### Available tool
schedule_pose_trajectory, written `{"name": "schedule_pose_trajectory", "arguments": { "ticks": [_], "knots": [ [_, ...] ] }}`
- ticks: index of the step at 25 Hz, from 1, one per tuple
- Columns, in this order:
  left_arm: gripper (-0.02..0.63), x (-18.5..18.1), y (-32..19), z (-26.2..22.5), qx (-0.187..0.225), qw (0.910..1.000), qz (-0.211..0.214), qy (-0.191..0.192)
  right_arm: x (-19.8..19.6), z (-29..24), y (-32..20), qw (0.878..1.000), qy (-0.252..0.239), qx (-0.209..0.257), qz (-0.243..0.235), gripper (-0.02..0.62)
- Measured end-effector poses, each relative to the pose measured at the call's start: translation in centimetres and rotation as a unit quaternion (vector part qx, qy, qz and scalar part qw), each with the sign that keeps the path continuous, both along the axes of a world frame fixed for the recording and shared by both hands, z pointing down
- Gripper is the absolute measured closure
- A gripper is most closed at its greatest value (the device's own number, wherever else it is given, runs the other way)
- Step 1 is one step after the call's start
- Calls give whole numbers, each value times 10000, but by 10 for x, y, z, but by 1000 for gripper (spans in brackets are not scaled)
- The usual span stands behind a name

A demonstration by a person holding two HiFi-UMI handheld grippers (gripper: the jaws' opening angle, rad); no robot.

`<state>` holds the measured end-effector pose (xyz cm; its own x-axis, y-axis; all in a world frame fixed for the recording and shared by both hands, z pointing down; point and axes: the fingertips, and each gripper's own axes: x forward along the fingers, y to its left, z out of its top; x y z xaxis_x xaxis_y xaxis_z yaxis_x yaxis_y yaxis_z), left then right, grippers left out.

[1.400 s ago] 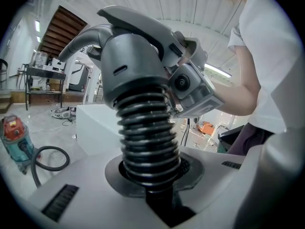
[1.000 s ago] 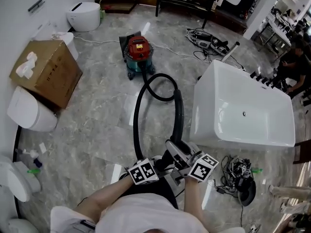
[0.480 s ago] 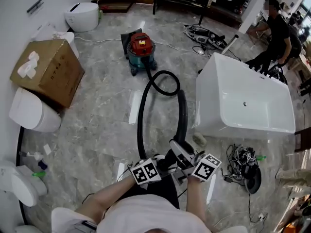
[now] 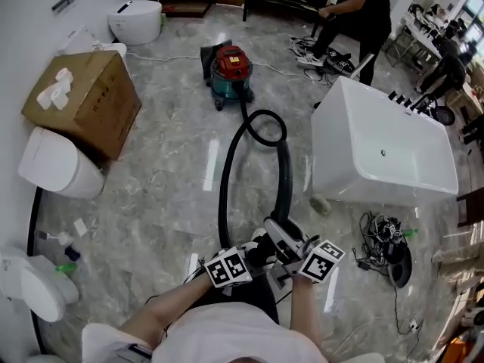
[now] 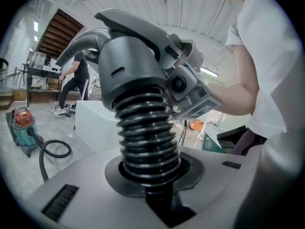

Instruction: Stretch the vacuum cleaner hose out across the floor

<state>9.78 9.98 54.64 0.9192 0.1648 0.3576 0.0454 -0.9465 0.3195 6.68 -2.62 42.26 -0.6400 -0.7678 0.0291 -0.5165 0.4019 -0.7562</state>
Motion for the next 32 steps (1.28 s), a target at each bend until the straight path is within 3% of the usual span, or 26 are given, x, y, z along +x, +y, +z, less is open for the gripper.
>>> {"name": "schedule_pose_trajectory", "arguments": {
  "ticks": [8, 20, 25, 32],
  "knots": [
    [511, -23, 34, -6, 105, 9997, 179, 148, -20, -9, 36, 9994, 147, 124, 286, 407],
    [511, -33, 53, -7, 252, 9994, 65, 245, -34, -14, 62, 9989, 203, 365, 202, 407],
    [511, -16, 78, -10, 446, 9984, 256, 226, -12, -20, 90, 9978, 182, 478, 420, 407],
    [511, 17, 126, -19, 360, 9989, 123, 288, 18, -25, 138, 9982, 208, 460, 325, 407]
  ]
}}
